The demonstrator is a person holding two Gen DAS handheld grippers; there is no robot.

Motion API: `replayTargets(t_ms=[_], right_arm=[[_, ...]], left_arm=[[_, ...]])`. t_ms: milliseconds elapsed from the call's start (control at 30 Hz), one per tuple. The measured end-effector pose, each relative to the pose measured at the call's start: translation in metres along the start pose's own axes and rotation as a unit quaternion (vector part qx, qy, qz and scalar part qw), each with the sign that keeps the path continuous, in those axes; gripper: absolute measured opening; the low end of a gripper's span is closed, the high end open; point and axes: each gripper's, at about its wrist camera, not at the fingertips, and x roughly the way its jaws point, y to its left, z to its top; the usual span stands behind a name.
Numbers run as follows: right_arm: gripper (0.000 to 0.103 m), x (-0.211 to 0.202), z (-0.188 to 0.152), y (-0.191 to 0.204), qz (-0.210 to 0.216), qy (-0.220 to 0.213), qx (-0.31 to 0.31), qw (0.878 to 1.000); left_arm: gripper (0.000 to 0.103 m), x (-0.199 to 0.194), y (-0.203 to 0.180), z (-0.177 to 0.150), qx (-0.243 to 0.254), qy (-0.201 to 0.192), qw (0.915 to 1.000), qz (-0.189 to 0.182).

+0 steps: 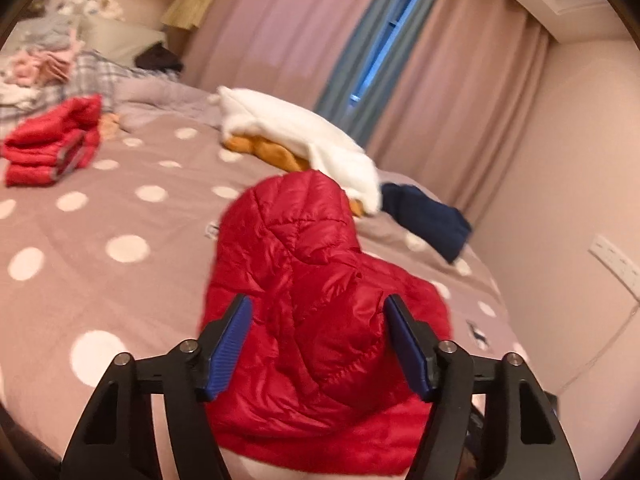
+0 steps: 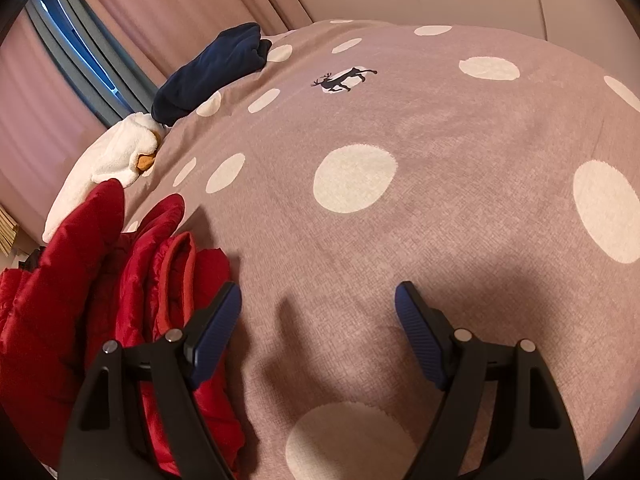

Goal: Fold large clothes

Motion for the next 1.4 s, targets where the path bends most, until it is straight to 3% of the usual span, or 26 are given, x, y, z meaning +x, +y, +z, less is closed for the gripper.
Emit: replayTargets(t_ms=[167,333,467,700,767,867,967,1067,1200,1333,1400], right_arm=[[0.08,0.002,-0.001,0.002,-0.008,0.0,-0.009,1.0],[0.08,0.003,-0.001,0.004,-0.015,-0.001,-0.016,1.0],[0.08,0.004,-0.002,0.006,-0.02,-0.001,-0.021,1.0],[0.08,0.005,-0.003,0.006,-0.022,0.0,-0.023,0.999],[0.08,0.005,-0.003,0.006,-0.023,0.0,-0.025,0.999],[0.079,0.005,-0.003,0.006,-0.024,-0.001,-0.022,0.999],[0.077,-0.001,-0.004,0.005,-0.037,-0.014,-0.012,0.999],[0.073,-0.023,-0.005,0.007,-0.059,-0.061,-0.01,0.996],[0.071,-0.05,-0.01,0.008,-0.061,-0.108,-0.013,0.992],[0.071,-0.066,-0.011,-0.002,-0.04,-0.12,0.012,0.992],[0.071,-0.07,-0.009,-0.004,-0.025,-0.12,0.016,0.992]], left_arm=[[0.065,-0.001,0.016,0.005,-0.028,-0.015,0.9994,0.017],[0.065,-0.009,0.029,0.014,-0.056,-0.015,0.9983,0.009],[0.065,-0.012,0.04,0.018,-0.065,-0.026,0.9967,0.04],[0.061,-0.008,0.058,0.023,-0.09,-0.026,0.9943,0.051],[0.048,-0.003,0.059,0.02,-0.091,-0.011,0.9949,0.043],[0.042,0.0,0.056,0.018,-0.09,-0.002,0.9956,0.026],[0.041,-0.001,0.048,0.017,-0.071,-0.009,0.997,0.03],[0.041,-0.001,0.04,0.015,-0.053,-0.013,0.9981,0.029],[0.041,0.005,0.028,0.009,-0.034,-0.001,0.9994,-0.002],[0.04,0.021,0.004,-0.008,-0.005,0.036,0.998,-0.052],[0.041,0.037,-0.008,-0.024,0.011,0.074,0.9945,-0.073]])
